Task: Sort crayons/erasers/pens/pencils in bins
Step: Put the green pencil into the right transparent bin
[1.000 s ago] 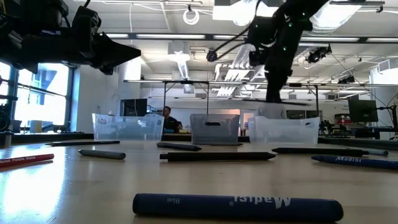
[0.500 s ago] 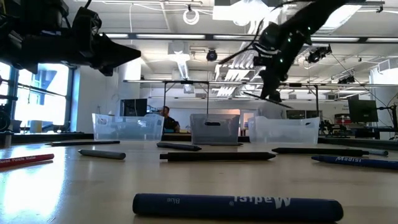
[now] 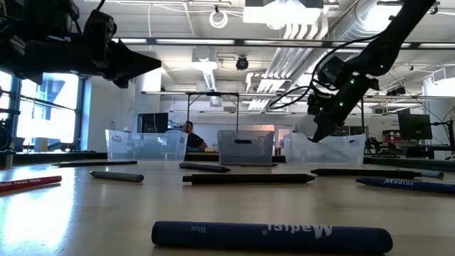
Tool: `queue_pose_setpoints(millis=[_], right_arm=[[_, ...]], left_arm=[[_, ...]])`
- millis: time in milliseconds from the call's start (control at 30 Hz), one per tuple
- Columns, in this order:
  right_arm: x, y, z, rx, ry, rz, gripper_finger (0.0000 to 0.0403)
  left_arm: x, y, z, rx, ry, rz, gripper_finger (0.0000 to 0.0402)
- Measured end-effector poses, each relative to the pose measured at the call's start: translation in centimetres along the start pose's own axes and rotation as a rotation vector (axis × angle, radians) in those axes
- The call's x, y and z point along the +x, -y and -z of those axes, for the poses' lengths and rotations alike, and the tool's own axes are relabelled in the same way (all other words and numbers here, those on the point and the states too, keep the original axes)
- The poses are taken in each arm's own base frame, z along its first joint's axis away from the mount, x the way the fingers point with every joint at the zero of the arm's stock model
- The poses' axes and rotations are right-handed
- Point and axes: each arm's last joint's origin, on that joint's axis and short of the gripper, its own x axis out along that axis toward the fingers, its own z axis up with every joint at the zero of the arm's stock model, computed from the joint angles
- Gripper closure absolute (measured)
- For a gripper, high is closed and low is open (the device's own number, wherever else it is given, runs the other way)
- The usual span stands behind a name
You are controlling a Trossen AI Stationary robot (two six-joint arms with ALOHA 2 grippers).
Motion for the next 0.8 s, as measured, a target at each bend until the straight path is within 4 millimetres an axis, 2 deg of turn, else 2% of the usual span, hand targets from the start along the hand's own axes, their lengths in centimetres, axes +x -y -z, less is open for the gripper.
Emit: queue_pose_setpoints(millis=[267,633,800], right_arm=[[0.1,-0.1,0.0,-0.012,0.015,-0.024,0.0394],[2.2,-0.7,1.3,-0.016,-0.079,-0.026,0.0393],[2.4,-0.8,1.4,-0.016,-0.094,-0.017,0.0370]], left_arm=[[0.0,0.0,0.0,0.000,-0.001,-0.003,0.0401],[0.0,0.0,0.1,0.009,-0.007,-0.002,0.0401],[0.0,0.0,0.1,0.010,-0.008,-0.002,0.0401]])
